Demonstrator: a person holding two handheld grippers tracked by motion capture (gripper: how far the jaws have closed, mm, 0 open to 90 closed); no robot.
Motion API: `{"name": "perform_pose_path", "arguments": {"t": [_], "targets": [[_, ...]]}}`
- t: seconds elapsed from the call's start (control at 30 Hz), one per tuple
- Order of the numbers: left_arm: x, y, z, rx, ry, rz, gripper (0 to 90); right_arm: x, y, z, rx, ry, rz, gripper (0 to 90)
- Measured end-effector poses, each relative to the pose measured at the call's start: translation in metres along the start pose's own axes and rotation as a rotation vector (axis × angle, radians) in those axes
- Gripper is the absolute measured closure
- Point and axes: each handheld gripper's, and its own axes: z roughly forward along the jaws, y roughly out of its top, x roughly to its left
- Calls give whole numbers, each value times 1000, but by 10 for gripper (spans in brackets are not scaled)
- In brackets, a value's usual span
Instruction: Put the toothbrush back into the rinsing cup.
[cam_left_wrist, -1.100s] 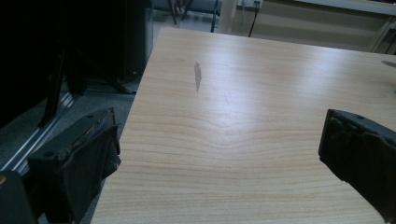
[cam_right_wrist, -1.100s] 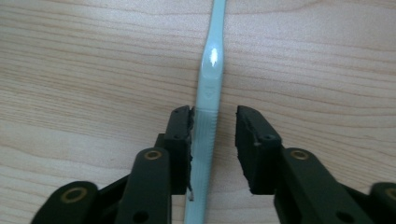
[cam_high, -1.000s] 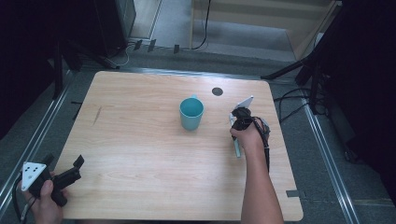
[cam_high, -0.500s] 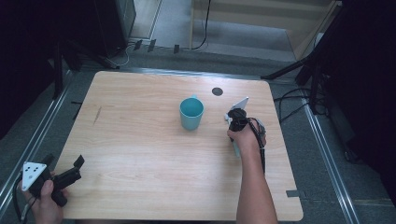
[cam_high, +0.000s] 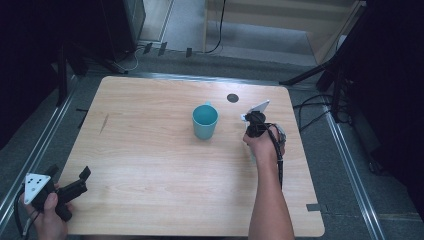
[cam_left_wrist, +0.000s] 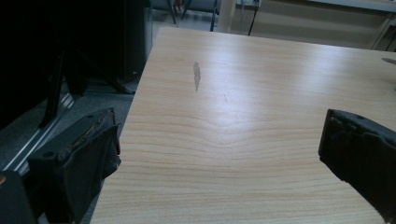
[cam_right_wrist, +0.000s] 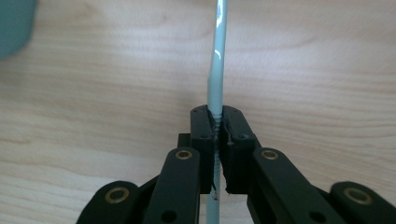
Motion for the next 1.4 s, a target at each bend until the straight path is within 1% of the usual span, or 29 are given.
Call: {"name": "perform_pose_path", "arguments": {"t": [0.03,0.07,0.1,0.17,0.2,0.23,0.27,0.3,0.33,0.43,0.5,0.57,0.6,0.63,0.7,0.8,0.87,0.9,0.93,0.97,1.03,1.07,1.1,1.3,1.33,1.4], "targets": [[0,0,0,1,0,-2,0,2,1,-8,-52,2,15,849],[0,0,0,1,0,-2,0,2,1,-8,-52,2,15,849],[0,0,0,1,-1,-1,0,3,1,-15,-104,6,33,849],[0,0,0,1,0,-2,0,4,2,-20,-158,46,43,849],[0,0,0,1,0,-2,0,4,2,-20,-158,46,43,849],[0,0,0,2,0,-1,0,6,3,-25,-209,56,54,849],[0,0,0,2,0,0,0,7,4,-28,-243,55,55,849],[0,0,0,2,-1,-1,0,8,4,-30,-266,57,55,849],[0,0,0,2,-1,-2,0,10,4,-33,-303,60,57,849],[0,0,0,1,-3,-1,0,13,4,-38,-374,55,56,849],[0,0,0,2,-3,-1,0,17,3,-42,-424,65,48,849],[0,0,0,1,-2,-1,0,21,3,-46,-479,56,44,848],[0,0,0,1,-2,-1,0,22,2,-49,-515,61,44,849],[0,0,0,1,-2,0,0,23,2,-50,-535,72,53,849],[0,0,0,-1,-3,0,0,25,2,-53,-550,95,71,849],[1,0,0,-2,-6,-5,0,28,2,-58,-600,108,98,848],[1,0,0,-2,-7,-6,0,30,2,-62,-649,130,103,848],[1,0,0,-2,-7,-5,0,32,2,-64,-669,133,102,848],[1,0,0,-1,-6,-5,0,34,2,-66,-676,136,97,848],[1,0,0,-2,-7,-4,0,37,1,-67,-700,133,82,849],[1,0,0,-3,-7,-2,0,42,1,-70,-730,132,73,849],[1,0,0,-3,-7,-2,0,42,1,-70,-730,132,73,849],[1,0,-1,-2,-9,-1,0,48,1,-72,-769,133,59,848],[0,0,0,-3,-6,0,0,61,0,-79,-832,137,20,848],[0,0,0,-3,-6,0,0,63,0,-81,-837,142,23,848],[0,0,0,-4,-6,-2,0,67,1,-82,-843,142,10,848]]}}
